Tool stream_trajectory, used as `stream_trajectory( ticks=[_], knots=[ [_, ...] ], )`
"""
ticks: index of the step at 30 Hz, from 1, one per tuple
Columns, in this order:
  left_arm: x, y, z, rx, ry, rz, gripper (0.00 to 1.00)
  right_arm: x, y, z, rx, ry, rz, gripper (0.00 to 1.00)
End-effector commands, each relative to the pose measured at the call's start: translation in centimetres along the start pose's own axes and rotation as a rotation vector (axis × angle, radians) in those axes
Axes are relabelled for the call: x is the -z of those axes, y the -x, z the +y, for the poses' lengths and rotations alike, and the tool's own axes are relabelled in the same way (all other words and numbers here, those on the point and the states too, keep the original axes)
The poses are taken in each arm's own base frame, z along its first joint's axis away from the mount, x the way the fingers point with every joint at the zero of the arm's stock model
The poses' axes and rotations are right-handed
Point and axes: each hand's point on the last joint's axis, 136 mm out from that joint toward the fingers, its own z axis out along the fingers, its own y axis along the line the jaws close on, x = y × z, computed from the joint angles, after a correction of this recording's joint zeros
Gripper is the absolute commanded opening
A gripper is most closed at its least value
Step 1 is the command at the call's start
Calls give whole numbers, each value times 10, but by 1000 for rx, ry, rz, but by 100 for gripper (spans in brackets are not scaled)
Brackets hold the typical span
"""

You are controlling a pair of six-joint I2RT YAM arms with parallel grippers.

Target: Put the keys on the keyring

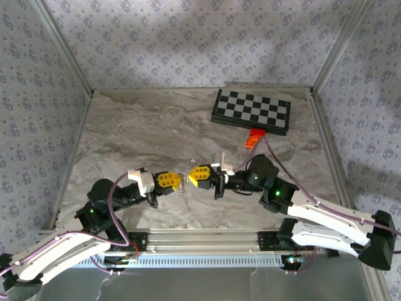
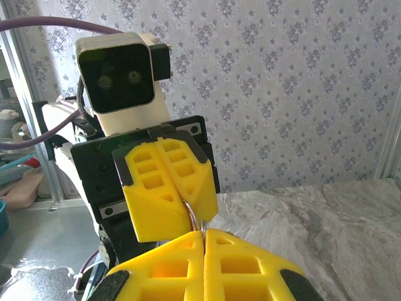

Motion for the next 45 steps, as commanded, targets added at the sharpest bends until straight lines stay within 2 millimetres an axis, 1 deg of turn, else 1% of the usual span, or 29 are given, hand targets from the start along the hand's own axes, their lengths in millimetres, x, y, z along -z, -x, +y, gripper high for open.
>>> stream_trajectory(
  ticks=[1,3,11,19,27,38,45],
  knots=[
    [2,25,-4,-21,-16,-70,0,-1,10,6,15,21,-17,0],
    [2,24,-3,-21,-14,-70,0,-1,8,5,12,17,-11,0],
    [3,24,-3,-22,-9,-67,0,4,13,5,17,5,-11,0],
    [3,23,-3,-20,-12,-65,0,2,12,6,18,6,-16,0],
    [4,23,-3,-21,-9,-65,0,6,16,7,15,5,-31,0],
    [4,24,-4,-18,-15,-66,0,3,11,3,3,-6,-22,0],
    [4,23,-4,-19,-16,-66,0,1,13,2,13,-8,-17,0]
  ],
)
